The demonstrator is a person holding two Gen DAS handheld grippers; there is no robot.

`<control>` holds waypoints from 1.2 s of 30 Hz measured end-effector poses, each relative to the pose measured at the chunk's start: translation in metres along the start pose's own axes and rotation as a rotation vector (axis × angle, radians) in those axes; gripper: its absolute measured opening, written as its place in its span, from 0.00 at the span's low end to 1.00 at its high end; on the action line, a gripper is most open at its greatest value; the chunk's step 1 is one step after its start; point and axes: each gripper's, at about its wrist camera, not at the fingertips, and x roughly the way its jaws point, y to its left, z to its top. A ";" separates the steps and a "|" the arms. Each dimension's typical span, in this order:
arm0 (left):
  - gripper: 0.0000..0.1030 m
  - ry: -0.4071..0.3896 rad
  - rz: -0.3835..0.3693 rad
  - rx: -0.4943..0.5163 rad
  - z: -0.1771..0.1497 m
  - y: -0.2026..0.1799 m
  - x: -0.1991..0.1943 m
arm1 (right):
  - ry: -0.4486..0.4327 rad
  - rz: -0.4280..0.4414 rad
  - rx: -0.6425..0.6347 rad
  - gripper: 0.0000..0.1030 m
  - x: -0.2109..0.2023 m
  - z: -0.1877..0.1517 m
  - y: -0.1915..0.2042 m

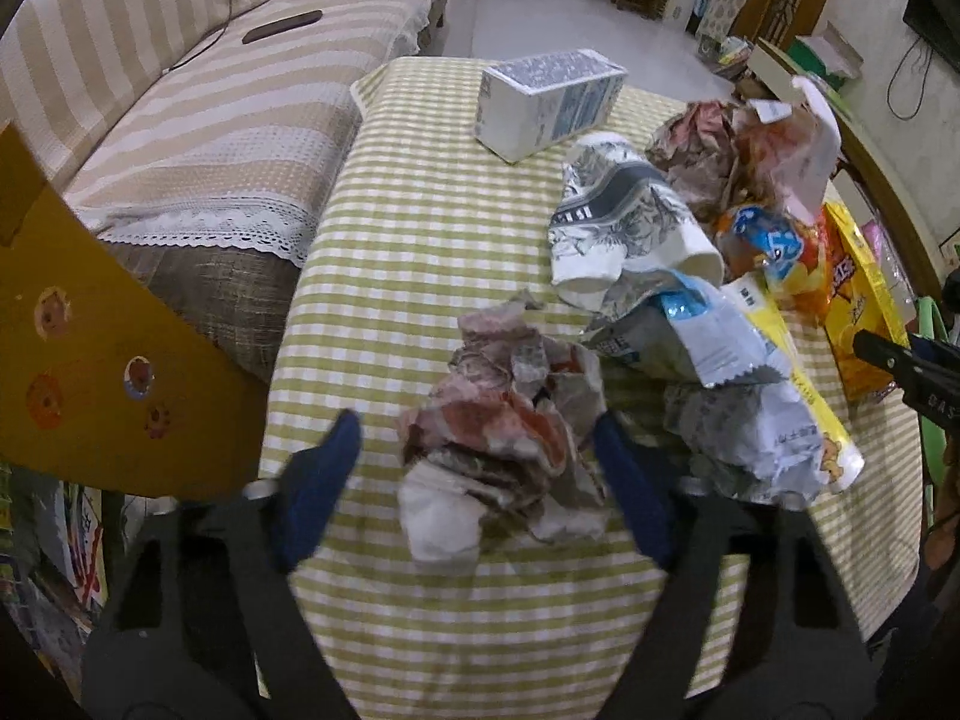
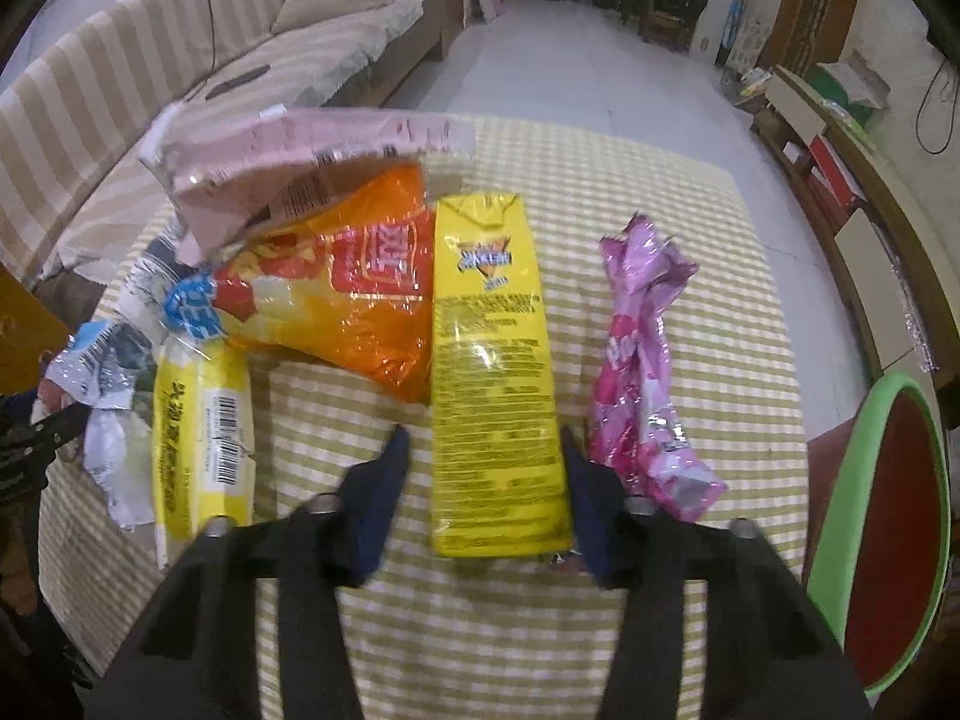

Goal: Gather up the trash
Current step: 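Grasp the crumpled paper with the left tool while the right tool grasps the yellow juice box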

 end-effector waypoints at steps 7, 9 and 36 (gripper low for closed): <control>0.40 -0.017 0.005 0.021 -0.001 -0.003 -0.011 | -0.039 0.006 0.013 0.35 -0.015 -0.006 -0.003; 0.39 -0.023 0.003 0.017 -0.001 -0.003 -0.016 | -0.056 0.006 0.013 0.35 -0.023 -0.005 -0.003; 0.39 -0.223 0.008 0.047 -0.001 -0.038 -0.119 | -0.240 0.065 0.059 0.35 -0.125 -0.031 -0.017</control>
